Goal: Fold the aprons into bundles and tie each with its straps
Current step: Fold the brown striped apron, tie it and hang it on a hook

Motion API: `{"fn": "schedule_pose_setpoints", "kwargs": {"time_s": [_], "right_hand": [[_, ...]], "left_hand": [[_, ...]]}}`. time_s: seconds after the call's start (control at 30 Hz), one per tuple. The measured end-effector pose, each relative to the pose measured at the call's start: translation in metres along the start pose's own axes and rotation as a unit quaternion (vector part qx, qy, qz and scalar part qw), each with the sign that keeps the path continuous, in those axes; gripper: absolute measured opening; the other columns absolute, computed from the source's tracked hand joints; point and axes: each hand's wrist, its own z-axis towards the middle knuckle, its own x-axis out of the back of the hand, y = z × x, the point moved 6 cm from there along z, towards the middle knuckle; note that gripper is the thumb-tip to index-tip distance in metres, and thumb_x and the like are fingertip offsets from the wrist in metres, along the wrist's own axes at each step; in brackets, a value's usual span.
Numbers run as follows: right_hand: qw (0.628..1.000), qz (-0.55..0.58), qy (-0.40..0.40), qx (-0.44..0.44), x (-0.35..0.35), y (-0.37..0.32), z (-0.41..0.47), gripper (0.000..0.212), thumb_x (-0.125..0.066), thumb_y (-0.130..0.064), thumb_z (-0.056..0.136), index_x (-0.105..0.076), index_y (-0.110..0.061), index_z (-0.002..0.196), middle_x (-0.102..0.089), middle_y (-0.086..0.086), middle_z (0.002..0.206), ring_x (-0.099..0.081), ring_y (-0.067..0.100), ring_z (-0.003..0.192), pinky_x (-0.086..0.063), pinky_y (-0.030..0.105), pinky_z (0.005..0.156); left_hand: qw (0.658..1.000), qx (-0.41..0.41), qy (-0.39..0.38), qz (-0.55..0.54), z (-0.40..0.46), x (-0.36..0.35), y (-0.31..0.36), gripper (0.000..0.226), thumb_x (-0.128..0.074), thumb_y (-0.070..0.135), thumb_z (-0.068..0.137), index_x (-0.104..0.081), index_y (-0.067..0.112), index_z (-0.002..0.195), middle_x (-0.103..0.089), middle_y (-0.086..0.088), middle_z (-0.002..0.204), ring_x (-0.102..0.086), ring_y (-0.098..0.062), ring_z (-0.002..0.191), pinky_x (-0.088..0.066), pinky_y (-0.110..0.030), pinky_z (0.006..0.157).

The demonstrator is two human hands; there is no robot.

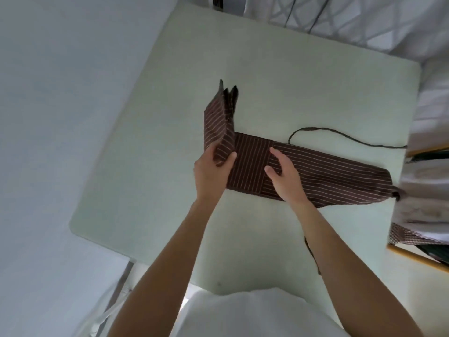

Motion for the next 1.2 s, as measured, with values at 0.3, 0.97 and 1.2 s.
{"fn": "schedule_pose_setpoints", "kwargs": {"time_s": [0.3,0.97,1.2], "right_hand": [[0.96,0.101,0.235,-0.115,0.139,0.078,-0.081,0.034,-0.051,-0.013,0.095,-0.052,-0.017,0.129,-0.059,-0.002,0.122,-0.054,0.008,0.109,-0.04,0.02,0.094],[0.973,-0.115,0.156,-0.129,0.135,0.11,-0.032,0.055,-0.061,-0.029,0.089,-0.037,-0.023,0.138,-0.06,0.007,0.121,-0.052,0.029,0.111,-0.042,0.045,0.098],[0.958,-0.011,0.281,-0.053,0.183,0.076,-0.048,0.053,-0.062,-0.009,0.087,-0.041,-0.019,0.135,-0.062,0.0,0.109,-0.057,0.01,0.097,-0.043,0.02,0.089]], "left_hand": [[0.959,-0.146,-0.227,0.083,-0.086,-0.171,0.032,0.018,-0.062,0.016,0.088,-0.066,0.012,0.105,-0.07,-0.001,0.092,-0.066,-0.015,0.082,-0.053,-0.036,0.077],[0.963,0.017,-0.164,0.213,-0.054,-0.092,-0.073,0.097,-0.08,0.039,0.069,-0.023,0.022,0.145,-0.043,-0.009,0.135,-0.047,-0.023,0.119,-0.042,-0.04,0.099],[0.978,-0.111,-0.064,0.164,-0.066,-0.108,-0.052,0.06,-0.067,0.004,0.082,-0.043,0.017,0.136,-0.053,-0.009,0.116,-0.053,-0.009,0.087,-0.054,-0.028,0.078]]}}
